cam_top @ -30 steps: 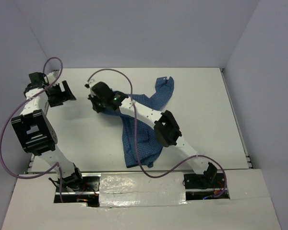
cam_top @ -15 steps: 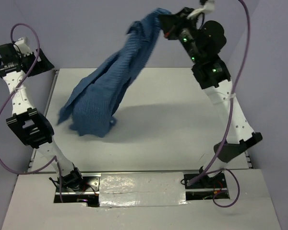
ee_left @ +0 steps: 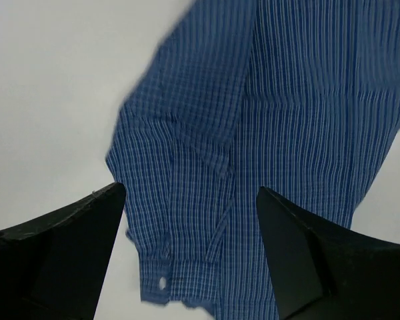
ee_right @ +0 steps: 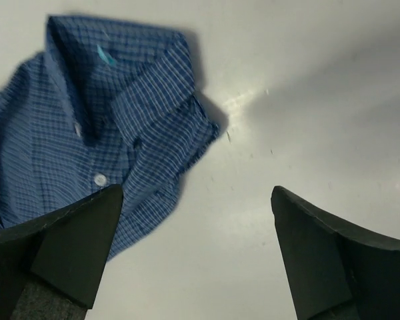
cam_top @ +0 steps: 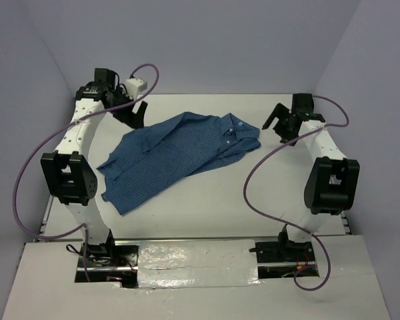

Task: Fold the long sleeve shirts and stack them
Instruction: Flatten the shirt out

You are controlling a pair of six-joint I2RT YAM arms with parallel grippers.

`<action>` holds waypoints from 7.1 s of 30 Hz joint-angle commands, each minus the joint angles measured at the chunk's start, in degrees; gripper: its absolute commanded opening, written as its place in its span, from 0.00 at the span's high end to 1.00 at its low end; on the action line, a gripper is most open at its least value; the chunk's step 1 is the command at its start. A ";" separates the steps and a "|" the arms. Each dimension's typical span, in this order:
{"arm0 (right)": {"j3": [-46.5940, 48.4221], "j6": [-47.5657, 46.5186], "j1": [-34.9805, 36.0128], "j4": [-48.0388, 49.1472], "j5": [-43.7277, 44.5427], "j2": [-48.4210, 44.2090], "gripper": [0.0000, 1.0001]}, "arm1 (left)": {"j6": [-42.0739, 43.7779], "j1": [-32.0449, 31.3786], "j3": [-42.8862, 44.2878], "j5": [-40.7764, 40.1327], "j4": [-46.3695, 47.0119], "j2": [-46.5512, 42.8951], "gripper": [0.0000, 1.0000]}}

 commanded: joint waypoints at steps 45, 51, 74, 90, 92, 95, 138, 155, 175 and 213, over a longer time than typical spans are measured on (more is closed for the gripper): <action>-2.20 -4.79 8.03 8.37 5.48 2.97 1.00 | 5.15 -10.20 -36.12 -21.53 3.62 -32.91 1.00; -7.39 -12.53 8.20 7.93 3.99 -22.52 1.00 | 6.99 -7.02 -20.20 -22.05 -2.11 -36.24 1.00; 8.48 -16.32 8.46 9.69 -14.13 -22.50 1.00 | 0.85 5.72 19.49 -18.53 3.43 -1.75 1.00; 19.56 -12.28 11.27 -1.49 6.62 -0.10 0.12 | 15.27 3.01 -3.34 -6.15 7.12 -8.93 0.10; 6.88 -11.93 15.48 0.89 8.72 -8.37 0.22 | 23.57 -2.34 -19.25 -7.19 5.02 -15.82 0.25; -4.82 -8.16 21.01 0.91 11.20 -14.80 0.38 | 34.05 -8.14 -39.04 -10.79 3.52 -27.08 0.30; -25.76 3.82 29.47 8.98 9.10 -8.91 1.00 | 28.27 -16.43 -67.64 -24.68 24.77 -22.99 0.01; -8.77 -6.29 15.08 13.58 -11.29 -9.50 1.00 | 16.32 -8.19 -47.56 -24.85 36.13 -13.85 1.00; 32.73 -0.67 -2.00 22.25 -24.75 -16.81 1.00 | 11.37 4.49 10.69 -3.53 26.38 -14.61 1.00; 58.79 13.73 33.16 -10.07 -0.49 51.45 0.19 | 35.47 -4.65 -56.83 -7.20 -3.78 -61.12 1.00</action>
